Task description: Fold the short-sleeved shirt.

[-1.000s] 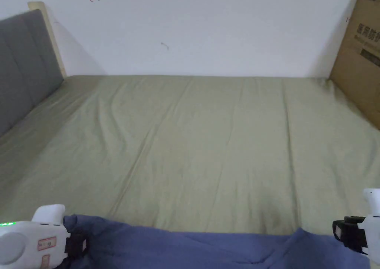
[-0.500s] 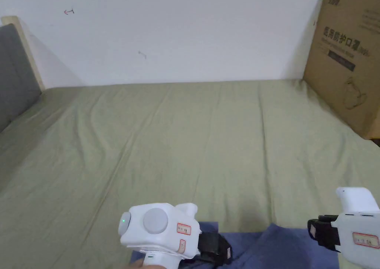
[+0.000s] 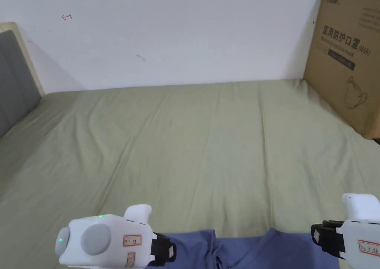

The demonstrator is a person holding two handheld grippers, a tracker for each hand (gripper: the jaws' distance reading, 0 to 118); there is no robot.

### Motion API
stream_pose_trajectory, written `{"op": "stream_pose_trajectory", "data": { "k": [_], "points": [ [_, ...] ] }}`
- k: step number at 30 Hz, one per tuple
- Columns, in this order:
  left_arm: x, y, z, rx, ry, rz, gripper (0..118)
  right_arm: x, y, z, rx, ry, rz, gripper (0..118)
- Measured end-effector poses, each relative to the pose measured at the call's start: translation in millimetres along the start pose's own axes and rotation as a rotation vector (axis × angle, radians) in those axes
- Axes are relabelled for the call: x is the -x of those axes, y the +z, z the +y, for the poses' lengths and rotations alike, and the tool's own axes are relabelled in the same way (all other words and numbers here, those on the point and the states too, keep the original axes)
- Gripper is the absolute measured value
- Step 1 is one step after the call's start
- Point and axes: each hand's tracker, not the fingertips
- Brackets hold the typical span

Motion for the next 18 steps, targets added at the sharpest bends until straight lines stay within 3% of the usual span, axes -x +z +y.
{"op": "stream_pose_trajectory", "data": {
  "k": [6,9,13,18],
  "points": [
    [-31.7,-80.6,-7.3,0.134,-0.004,-0.096,2,-1.0,4.3,-1.8,0.000,-0.002,-0.004,0],
    [-43.6,-118.3,-16.5,0.174,-0.008,-0.065,2,-3.9,6.6,-3.0,0.004,-0.002,-0.015,0],
    [-29.7,-105.2,-17.9,0.121,0.131,-0.183,2,-6.8,7.0,-6.0,0.010,-0.005,-0.028,0],
    [11.6,-48.9,-22.1,0.075,0.170,-0.273,2,-5.3,5.5,-5.4,0.015,-0.002,-0.029,0]
  ]
}}
